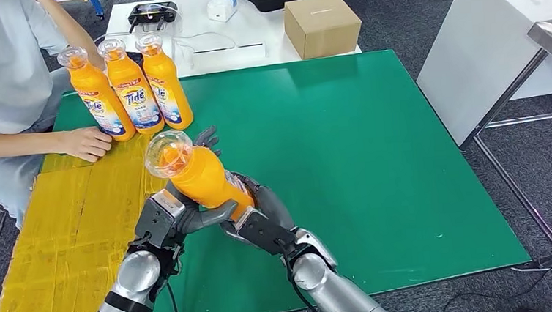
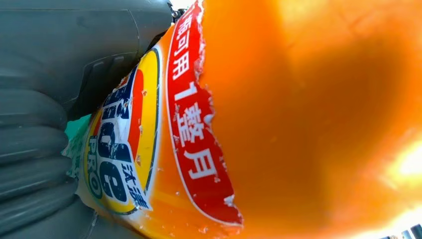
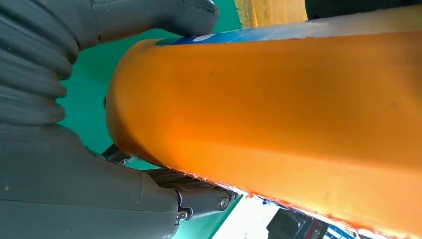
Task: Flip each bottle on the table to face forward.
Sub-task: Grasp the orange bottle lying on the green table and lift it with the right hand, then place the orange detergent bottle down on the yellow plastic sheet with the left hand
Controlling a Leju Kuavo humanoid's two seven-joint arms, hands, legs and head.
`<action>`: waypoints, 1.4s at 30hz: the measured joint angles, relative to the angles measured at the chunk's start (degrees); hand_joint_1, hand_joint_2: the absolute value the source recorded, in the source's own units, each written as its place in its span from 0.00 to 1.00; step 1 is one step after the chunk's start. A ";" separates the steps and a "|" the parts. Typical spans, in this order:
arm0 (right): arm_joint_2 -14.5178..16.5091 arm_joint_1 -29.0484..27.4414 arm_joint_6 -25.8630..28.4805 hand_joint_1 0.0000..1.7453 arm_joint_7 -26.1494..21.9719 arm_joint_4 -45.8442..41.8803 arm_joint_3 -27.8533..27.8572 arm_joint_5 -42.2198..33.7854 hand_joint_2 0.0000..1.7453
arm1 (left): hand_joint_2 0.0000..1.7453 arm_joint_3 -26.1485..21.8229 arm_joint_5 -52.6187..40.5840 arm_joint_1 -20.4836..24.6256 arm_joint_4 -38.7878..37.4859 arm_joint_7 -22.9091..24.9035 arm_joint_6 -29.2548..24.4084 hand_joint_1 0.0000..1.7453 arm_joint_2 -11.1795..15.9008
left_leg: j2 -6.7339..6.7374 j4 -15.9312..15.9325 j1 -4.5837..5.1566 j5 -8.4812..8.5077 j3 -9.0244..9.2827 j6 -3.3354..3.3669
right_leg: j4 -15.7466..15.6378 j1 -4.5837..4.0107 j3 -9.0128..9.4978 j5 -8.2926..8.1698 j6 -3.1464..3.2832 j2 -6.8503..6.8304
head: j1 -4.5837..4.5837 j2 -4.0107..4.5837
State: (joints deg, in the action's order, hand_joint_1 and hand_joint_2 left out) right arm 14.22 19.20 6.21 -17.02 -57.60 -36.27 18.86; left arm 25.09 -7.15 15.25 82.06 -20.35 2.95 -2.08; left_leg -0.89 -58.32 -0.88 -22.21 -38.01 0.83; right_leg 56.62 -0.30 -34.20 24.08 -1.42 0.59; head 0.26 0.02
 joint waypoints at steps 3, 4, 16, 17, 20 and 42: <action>0.01 0.18 0.00 1.00 0.02 0.45 -0.12 0.05 1.00 | 1.00 -0.10 0.00 0.01 -0.24 0.01 -0.06 0.00 -0.05 | 0.00 0.00 0.00 0.00 0.00 0.00 | 0.00 0.00 0.00 0.00 0.00 0.00 | 0.00 0.00; 0.01 0.26 0.00 1.00 0.02 0.60 -0.16 0.06 1.00 | 1.00 -0.12 0.00 0.03 -0.30 0.03 -0.13 0.00 -0.08 | 0.00 0.00 0.00 0.00 0.00 0.00 | 0.00 0.00 0.00 0.00 0.00 0.00 | 0.00 0.00; 0.09 1.20 0.91 1.00 -0.10 2.65 -0.78 -0.03 1.00 | 1.00 -1.02 3.28 0.01 -1.60 0.00 -1.32 1.00 -1.13 | 0.00 0.00 0.00 0.00 -0.01 0.00 | 0.00 0.00 -0.01 0.00 0.00 0.00 | 0.00 0.00; 0.11 1.23 0.98 1.00 -0.14 2.73 -0.78 -0.06 1.00 | 1.00 -1.08 3.62 -0.01 -1.62 -0.03 -1.43 1.00 -1.21 | 0.00 0.00 0.00 0.00 -0.01 0.00 | 0.00 0.00 -0.01 0.00 0.00 0.00 | -0.01 0.00; 0.17 1.29 1.18 1.00 -0.30 2.86 -0.81 -0.08 1.00 | 1.00 -1.39 4.47 -0.05 -1.64 -0.05 -2.05 1.00 -1.49 | 0.00 0.00 0.00 0.00 -0.01 0.00 | 0.00 0.00 -0.02 0.00 0.00 0.00 | -0.01 0.00; -2.00 -5.90 7.25 0.00 -1.61 -8.72 1.53 -0.70 1.00 | 1.00 -1.07 -26.50 -0.18 -0.69 3.05 -28.22 1.00 -2.69 | -0.02 0.00 0.01 -0.01 -0.06 0.00 | 0.00 0.01 -0.06 0.01 0.00 -0.01 | -0.01 0.00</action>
State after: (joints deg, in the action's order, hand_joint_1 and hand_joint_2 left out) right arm 12.22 13.30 13.46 -18.63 -66.32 -34.75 18.16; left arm 24.02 -33.65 15.08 81.36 -17.30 -25.28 -4.77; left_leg -0.91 -58.32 -0.87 -22.22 -38.07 0.83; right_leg 56.62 -0.29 -34.25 24.08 -1.42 0.58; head 0.25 0.02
